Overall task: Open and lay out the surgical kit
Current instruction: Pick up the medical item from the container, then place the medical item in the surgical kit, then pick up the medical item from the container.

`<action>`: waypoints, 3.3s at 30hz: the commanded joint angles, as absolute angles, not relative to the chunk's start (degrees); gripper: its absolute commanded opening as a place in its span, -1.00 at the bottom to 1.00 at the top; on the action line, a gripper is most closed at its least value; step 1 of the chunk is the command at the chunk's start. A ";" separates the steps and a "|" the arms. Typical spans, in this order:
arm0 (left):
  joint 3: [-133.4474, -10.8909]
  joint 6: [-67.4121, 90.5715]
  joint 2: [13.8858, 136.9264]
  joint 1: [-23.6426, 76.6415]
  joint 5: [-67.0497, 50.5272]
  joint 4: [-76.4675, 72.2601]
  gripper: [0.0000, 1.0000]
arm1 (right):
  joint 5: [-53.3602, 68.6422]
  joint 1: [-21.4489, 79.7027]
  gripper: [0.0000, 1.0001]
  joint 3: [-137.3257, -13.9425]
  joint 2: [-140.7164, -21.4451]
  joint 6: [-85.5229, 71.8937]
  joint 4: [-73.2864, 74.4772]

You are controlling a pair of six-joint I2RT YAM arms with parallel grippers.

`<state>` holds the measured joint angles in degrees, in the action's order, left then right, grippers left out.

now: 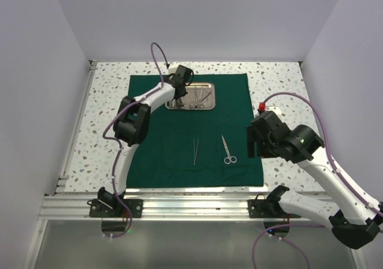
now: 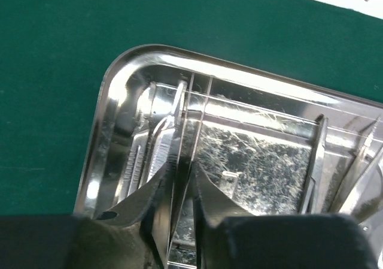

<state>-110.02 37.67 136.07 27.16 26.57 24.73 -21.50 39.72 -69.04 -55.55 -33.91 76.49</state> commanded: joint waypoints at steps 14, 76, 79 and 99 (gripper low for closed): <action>-110.92 34.54 138.25 26.81 21.36 25.22 -0.57 | -21.10 39.55 0.56 -68.20 -54.93 -37.97 76.38; -84.63 50.37 111.35 56.69 26.88 34.62 -0.29 | -23.73 39.55 0.54 -63.54 -46.67 -38.50 74.97; -88.76 47.29 112.50 54.76 28.38 36.56 -0.20 | -24.78 39.55 0.54 -64.24 -46.93 -38.50 75.41; -122.86 18.28 137.98 34.55 13.01 27.07 0.02 | -26.01 39.64 0.55 -64.95 -50.18 -38.23 76.55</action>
<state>-118.21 22.11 137.10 35.55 16.47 30.39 -23.57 39.72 -63.31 -49.71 -37.58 76.14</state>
